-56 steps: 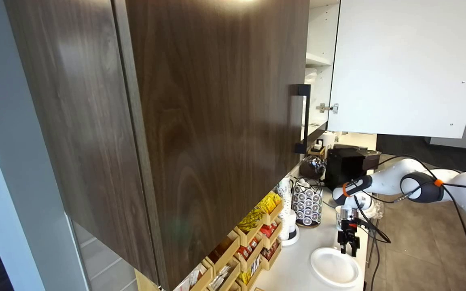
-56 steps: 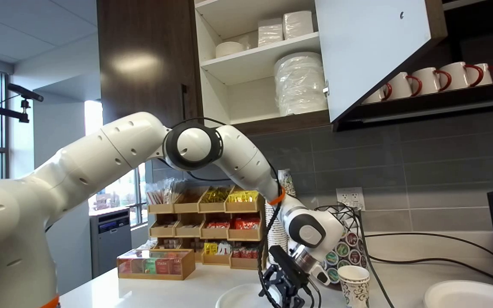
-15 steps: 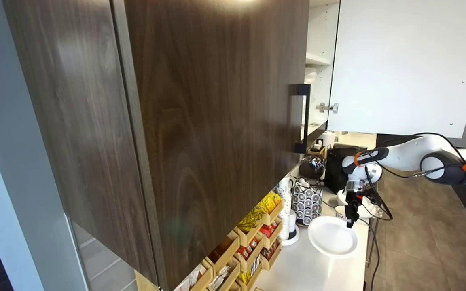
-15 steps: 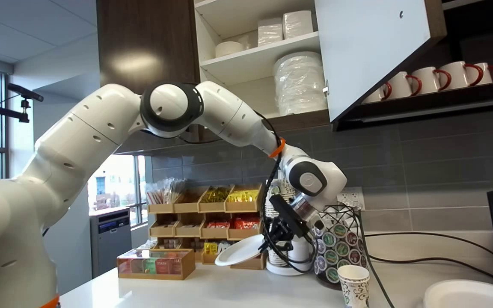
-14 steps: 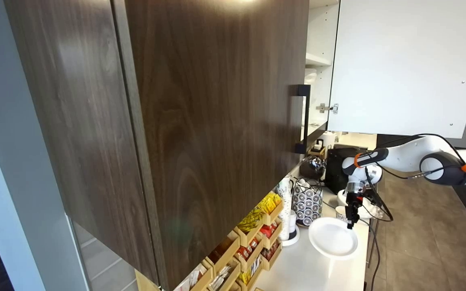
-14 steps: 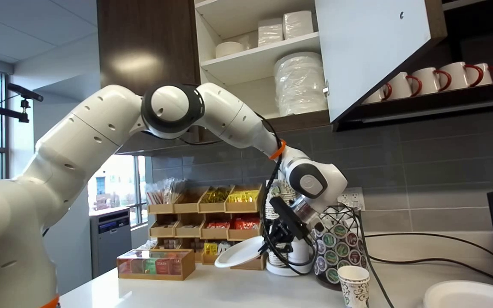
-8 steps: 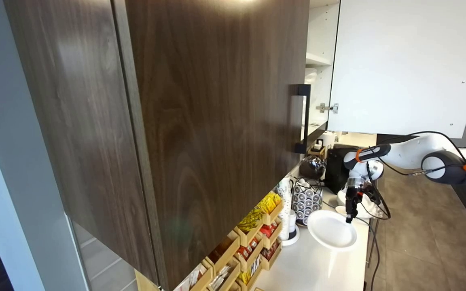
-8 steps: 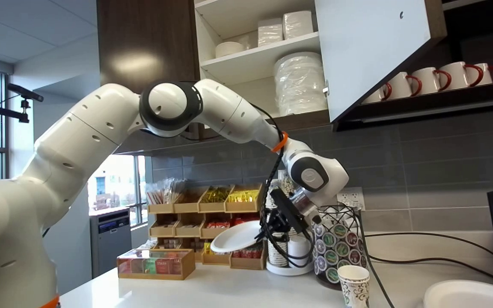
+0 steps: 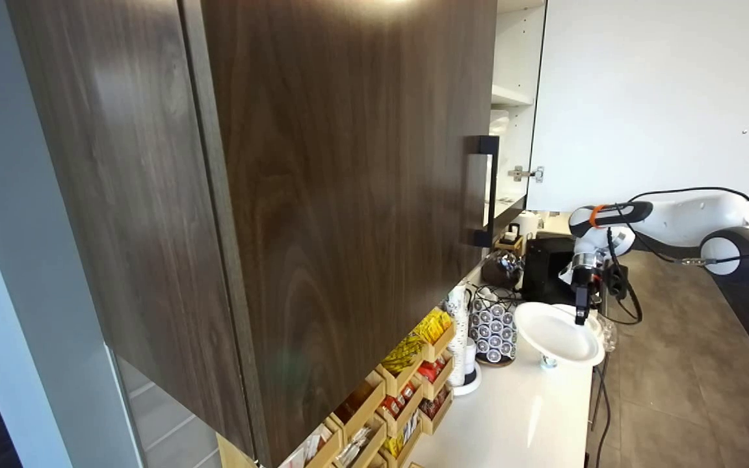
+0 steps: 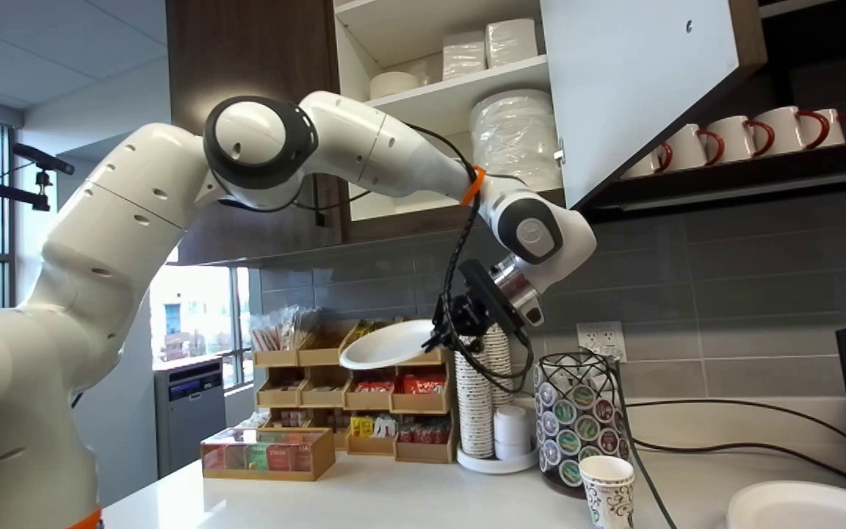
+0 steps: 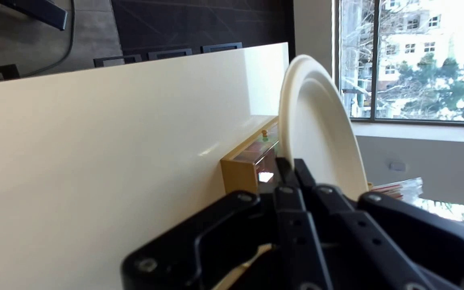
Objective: Remove the two coffee cups from the upper cabinet and put them on the counter then place the white plate on the bottom shelf of the upper cabinet
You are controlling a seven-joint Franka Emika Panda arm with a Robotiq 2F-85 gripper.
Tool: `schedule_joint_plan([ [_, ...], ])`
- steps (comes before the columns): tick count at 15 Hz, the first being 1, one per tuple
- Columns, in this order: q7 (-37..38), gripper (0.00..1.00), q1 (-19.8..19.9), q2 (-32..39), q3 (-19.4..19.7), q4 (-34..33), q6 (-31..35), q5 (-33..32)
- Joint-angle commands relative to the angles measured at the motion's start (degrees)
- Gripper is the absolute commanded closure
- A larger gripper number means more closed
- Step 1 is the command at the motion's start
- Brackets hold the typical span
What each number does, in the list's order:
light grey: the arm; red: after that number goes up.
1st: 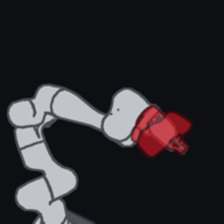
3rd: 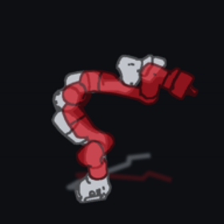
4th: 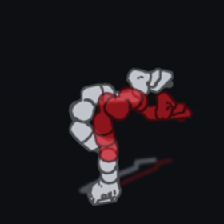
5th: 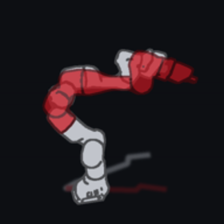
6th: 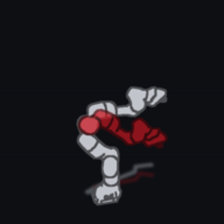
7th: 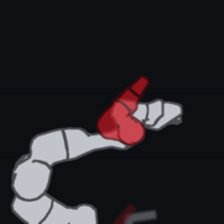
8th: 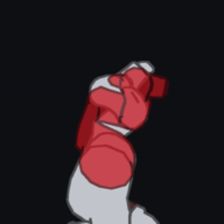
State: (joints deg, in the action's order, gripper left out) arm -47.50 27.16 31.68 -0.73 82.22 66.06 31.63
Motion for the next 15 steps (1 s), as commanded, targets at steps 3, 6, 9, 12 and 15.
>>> schedule_joint_plan([
  [3,0.7,0.99,-2.2,-6.8,2.8,-1.2,-8.8,0.9],
  [6,-0.3,0.96,-3.2,-6.9,3.9,-2.2,-9.6,0.6],
  [9,0.2,0.96,-4.1,-8.9,4.3,-2.8,-10.3,0.5],
  [12,0.2,0.96,-4.2,-8.7,4.4,-2.8,-10.2,0.5],
  [15,1.2,0.99,-4.4,-10.5,4.4,-4.6,-12.1,1.1],
])
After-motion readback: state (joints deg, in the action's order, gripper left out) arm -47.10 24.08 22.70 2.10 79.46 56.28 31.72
